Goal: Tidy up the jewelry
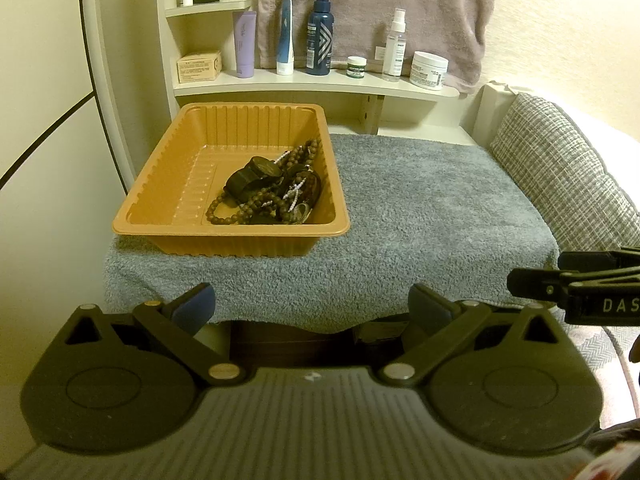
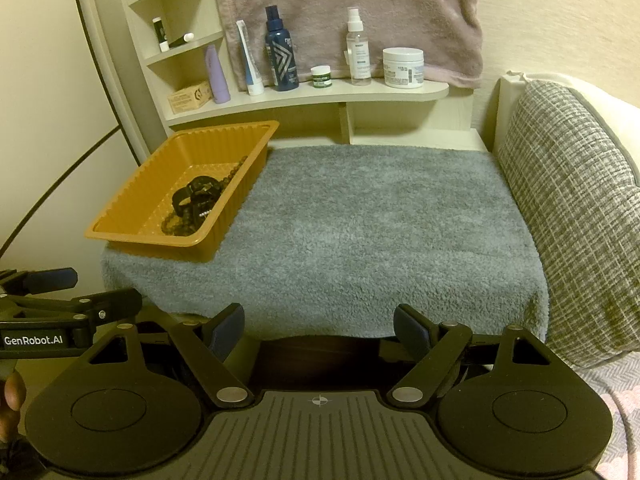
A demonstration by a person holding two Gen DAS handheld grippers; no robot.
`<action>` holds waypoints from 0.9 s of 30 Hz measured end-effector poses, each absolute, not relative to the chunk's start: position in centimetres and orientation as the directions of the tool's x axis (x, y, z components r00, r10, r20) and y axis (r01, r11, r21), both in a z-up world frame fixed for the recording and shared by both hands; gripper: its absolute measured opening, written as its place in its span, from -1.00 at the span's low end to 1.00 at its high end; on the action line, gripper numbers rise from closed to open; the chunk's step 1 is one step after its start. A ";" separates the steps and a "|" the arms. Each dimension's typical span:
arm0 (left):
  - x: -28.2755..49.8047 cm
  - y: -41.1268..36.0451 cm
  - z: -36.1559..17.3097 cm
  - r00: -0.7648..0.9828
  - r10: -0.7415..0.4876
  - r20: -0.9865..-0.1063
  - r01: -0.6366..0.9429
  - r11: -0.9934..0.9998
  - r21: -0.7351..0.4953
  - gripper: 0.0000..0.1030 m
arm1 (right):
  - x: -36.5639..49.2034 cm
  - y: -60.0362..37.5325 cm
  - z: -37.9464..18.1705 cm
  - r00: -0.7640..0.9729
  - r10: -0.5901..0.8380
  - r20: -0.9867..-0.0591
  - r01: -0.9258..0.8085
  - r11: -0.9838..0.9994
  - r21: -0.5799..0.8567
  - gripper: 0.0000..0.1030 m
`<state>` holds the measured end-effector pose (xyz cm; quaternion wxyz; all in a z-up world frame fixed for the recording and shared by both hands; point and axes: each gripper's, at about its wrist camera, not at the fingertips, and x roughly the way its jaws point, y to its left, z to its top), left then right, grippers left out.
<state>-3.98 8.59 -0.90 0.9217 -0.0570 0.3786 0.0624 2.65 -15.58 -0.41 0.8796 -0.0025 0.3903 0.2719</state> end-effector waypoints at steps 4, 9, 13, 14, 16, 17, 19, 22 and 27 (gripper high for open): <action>-4.0 8.6 -0.9 0.705 0.072 -0.705 -0.158 0.986 -0.057 0.98 | 2.6 -15.5 -0.4 0.548 0.475 -0.689 -0.478 0.853 0.208 0.58; -4.0 8.6 -0.9 0.705 0.072 -0.705 -0.158 0.986 -0.057 0.98 | 2.5 -15.5 -0.4 0.548 0.475 -0.688 -0.477 0.853 0.209 0.58; -4.0 8.6 -0.9 0.705 0.072 -0.705 -0.159 0.986 -0.057 0.98 | 2.6 -15.5 -0.4 0.548 0.476 -0.688 -0.479 0.853 0.209 0.58; -4.0 8.6 -0.9 0.706 0.073 -0.705 -0.159 0.986 -0.057 0.98 | 2.6 -15.5 -0.5 0.548 0.476 -0.688 -0.479 0.853 0.209 0.58; -4.0 8.6 -0.9 0.706 0.073 -0.704 -0.158 0.986 -0.056 0.98 | 2.6 -15.5 -0.5 0.548 0.476 -0.688 -0.478 0.853 0.209 0.58; -4.0 8.5 -0.9 0.706 0.073 -0.705 -0.157 0.986 -0.056 0.98 | 2.5 -15.5 -0.4 0.548 0.476 -0.688 -0.478 0.853 0.209 0.58; -4.0 8.6 -0.9 0.706 0.072 -0.705 -0.157 0.986 -0.056 0.98 | 2.6 -15.6 -0.5 0.547 0.477 -0.688 -0.480 0.852 0.209 0.58; -4.0 8.5 -0.9 0.706 0.073 -0.704 -0.158 0.986 -0.056 0.98 | 2.6 -15.5 -0.5 0.547 0.477 -0.688 -0.479 0.853 0.210 0.58; -4.0 8.5 -0.9 0.706 0.073 -0.705 -0.158 0.986 -0.056 0.98 | 2.5 -15.5 -0.5 0.547 0.477 -0.688 -0.479 0.853 0.210 0.58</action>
